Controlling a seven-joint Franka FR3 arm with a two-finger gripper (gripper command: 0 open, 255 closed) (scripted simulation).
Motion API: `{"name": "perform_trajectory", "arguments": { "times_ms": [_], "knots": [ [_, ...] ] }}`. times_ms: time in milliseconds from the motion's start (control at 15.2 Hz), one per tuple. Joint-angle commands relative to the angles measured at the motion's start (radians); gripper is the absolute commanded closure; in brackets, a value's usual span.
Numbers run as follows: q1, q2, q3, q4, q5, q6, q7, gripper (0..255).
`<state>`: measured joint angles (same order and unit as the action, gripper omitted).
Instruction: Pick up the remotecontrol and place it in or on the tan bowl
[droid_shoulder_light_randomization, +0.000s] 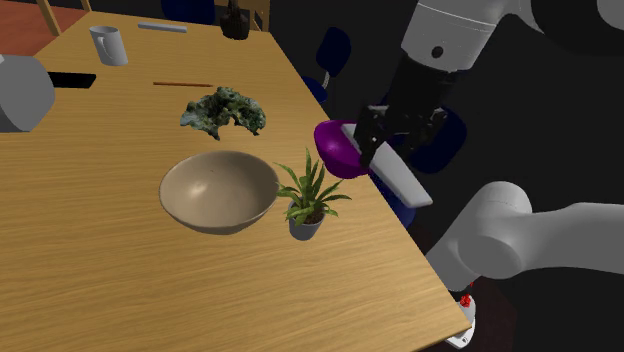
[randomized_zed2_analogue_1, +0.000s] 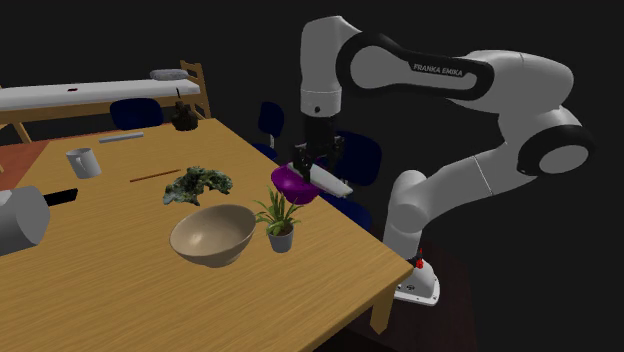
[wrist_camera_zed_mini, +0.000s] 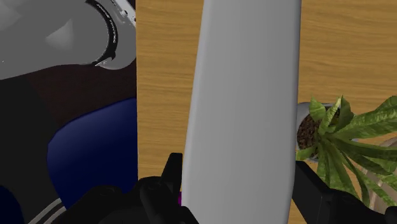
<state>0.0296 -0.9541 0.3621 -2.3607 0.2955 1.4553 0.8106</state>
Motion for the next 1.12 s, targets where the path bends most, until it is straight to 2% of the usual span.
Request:
{"name": "perform_trajectory", "arguments": {
  "times_ms": [0, 330, 594, 858, 1056],
  "knots": [
    [-0.009, 0.039, 0.019, 0.033, 0.005, 0.011, 0.013, 255],
    [-0.057, 0.225, 0.122, 0.160, 0.019, 0.090, 0.075, 255],
    [-0.103, 0.382, 0.213, 0.282, 0.002, 0.139, 0.138, 255],
    [-0.151, 0.554, 0.315, 0.423, -0.051, 0.174, 0.221, 255],
    [-0.184, 0.702, 0.404, 0.544, -0.125, 0.188, 0.301, 255]
  ]
}}
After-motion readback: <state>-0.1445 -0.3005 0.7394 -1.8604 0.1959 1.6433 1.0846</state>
